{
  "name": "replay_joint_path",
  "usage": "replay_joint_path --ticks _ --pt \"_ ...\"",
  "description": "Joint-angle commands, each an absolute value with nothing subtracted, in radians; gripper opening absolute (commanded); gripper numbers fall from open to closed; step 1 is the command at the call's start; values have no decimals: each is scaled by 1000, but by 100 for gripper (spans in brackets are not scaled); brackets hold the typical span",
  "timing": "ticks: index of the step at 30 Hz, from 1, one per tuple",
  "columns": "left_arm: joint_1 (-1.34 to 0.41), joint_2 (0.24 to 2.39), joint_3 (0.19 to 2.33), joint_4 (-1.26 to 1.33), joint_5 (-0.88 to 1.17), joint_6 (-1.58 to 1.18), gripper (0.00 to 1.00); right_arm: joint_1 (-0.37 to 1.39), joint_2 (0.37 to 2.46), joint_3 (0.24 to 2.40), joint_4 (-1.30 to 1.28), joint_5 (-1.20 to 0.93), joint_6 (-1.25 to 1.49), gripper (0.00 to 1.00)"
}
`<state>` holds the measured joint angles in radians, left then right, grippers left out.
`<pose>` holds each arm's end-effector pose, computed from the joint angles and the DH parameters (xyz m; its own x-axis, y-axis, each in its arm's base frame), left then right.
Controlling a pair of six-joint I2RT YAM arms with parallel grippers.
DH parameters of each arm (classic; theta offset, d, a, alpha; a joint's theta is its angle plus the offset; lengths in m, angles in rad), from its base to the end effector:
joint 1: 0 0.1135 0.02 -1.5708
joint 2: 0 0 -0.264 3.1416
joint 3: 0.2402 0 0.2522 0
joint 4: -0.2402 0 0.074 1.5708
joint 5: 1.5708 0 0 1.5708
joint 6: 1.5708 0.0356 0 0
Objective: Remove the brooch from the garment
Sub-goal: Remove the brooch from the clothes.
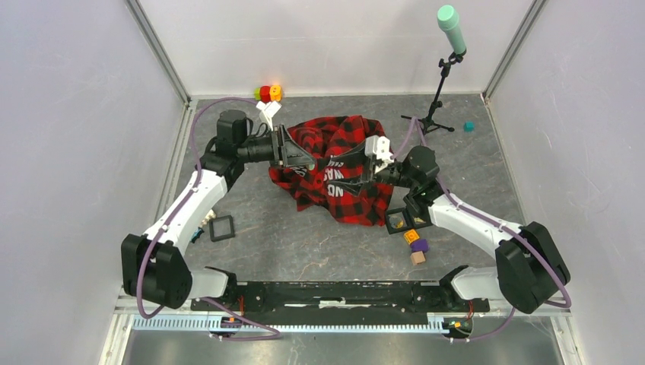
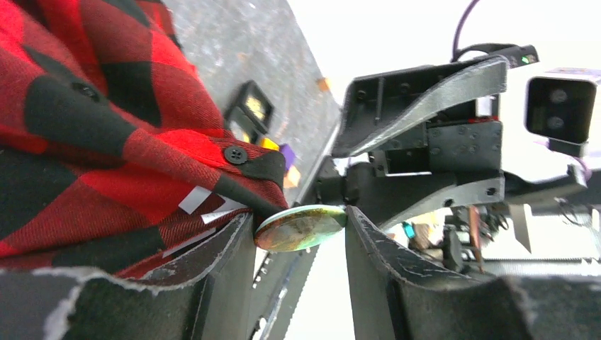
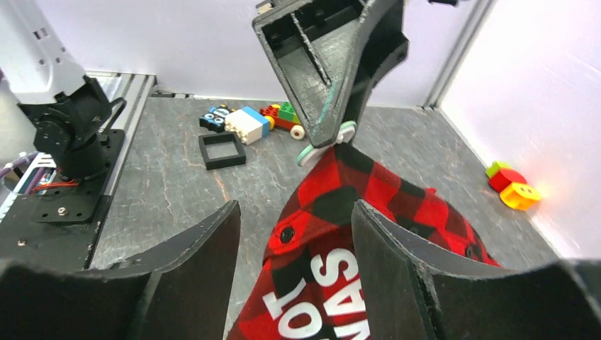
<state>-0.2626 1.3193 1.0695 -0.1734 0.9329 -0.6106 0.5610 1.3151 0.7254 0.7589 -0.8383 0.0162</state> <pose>0.2758 -0.1038 0.3277 -0.8191 -0.1334 -0.5579 0.4788 0.3765 -0.7931 0.2286 0.1749 0.2990 0.1267 0.0924 -0.9876 -0.9785 0.1748 -0.1092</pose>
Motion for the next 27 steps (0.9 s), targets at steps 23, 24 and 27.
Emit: replay_joint_path --ticks 23,24,27 --pt "-268 1240 1055 -85 1081 -676 66 637 1409 921 564 -795 -47 0" --pt "-260 1226 1066 -141 1027 -624 70 636 1400 920 539 -771 -28 0" --pt "-256 1177 1110 -336 780 -462 81 636 1367 934 402 -658 40 0"
